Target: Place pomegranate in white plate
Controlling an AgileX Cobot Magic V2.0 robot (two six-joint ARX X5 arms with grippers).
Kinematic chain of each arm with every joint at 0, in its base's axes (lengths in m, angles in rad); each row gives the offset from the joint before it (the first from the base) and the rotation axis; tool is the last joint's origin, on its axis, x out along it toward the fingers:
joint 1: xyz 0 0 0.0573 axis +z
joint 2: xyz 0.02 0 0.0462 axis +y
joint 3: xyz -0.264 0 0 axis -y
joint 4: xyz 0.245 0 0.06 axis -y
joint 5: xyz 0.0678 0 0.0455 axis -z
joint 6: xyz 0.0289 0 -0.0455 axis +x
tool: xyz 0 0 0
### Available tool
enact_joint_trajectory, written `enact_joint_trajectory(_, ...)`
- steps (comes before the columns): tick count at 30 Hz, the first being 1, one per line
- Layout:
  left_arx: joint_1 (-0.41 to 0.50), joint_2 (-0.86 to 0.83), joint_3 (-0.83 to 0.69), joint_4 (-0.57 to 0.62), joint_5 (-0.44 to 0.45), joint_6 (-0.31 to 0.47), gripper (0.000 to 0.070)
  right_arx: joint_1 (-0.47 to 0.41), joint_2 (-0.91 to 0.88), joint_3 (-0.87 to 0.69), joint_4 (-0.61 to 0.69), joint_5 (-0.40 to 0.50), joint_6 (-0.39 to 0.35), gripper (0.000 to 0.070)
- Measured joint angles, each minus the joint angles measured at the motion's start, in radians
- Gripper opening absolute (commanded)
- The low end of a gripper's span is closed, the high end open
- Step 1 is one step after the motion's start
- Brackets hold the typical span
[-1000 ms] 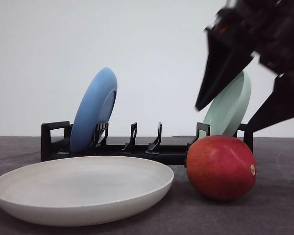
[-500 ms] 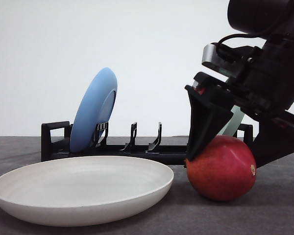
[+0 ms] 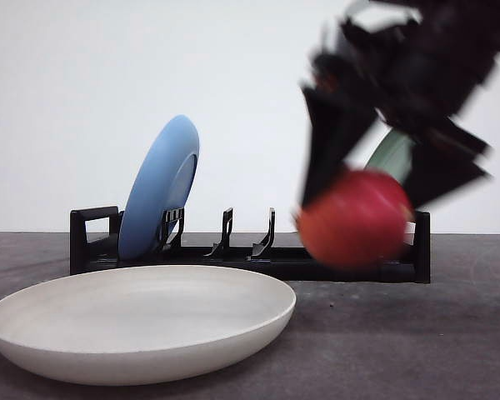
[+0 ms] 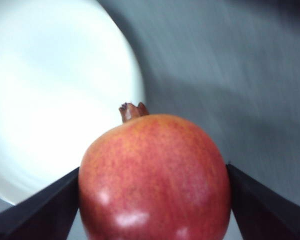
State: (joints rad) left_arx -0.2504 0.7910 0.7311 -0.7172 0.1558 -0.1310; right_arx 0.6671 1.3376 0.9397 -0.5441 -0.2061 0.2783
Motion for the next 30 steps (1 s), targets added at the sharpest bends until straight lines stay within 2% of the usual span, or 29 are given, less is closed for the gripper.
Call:
enact_joint_trajectory(7, 0.000, 0.000, 0.000, 0.001, 0.000, 0.000, 0.0390, 0.101, 0.088, 0.089, 0.058, -0.002, -0.013, 0.0429)
enact_joint_trajectory(14, 0.000, 0.000, 0.000, 0.002, 0.000, 0.000, 0.0390, 0.198, 0.229, 0.097, 0.178, -0.004, -0.012, 0.0429)
enact_joint_trajectory(24, 0.000, 0.000, 0.000, 0.046, 0.000, -0.012, 0.0390, 0.222, 0.341, 0.098, 0.243, -0.002, -0.008, 0.0434)
enact_joint_trajectory(25, 0.000, 0.000, 0.000, 0.049, 0.000, -0.013, 0.0390, 0.222, 0.344, 0.098, 0.244, -0.001, -0.008, 0.0454)
enact_joint_trajectory(28, 0.000, 0.000, 0.000, 0.050, 0.000, -0.015, 0.0390, 0.223, 0.351, 0.098, 0.243, -0.002, -0.008, 0.0596)
enact_joint_trajectory(30, 0.000, 0.000, 0.000, 0.050, 0.000, -0.016, 0.0390, 0.224, 0.352, 0.098, 0.244, -0.002, -0.007, 0.0635)
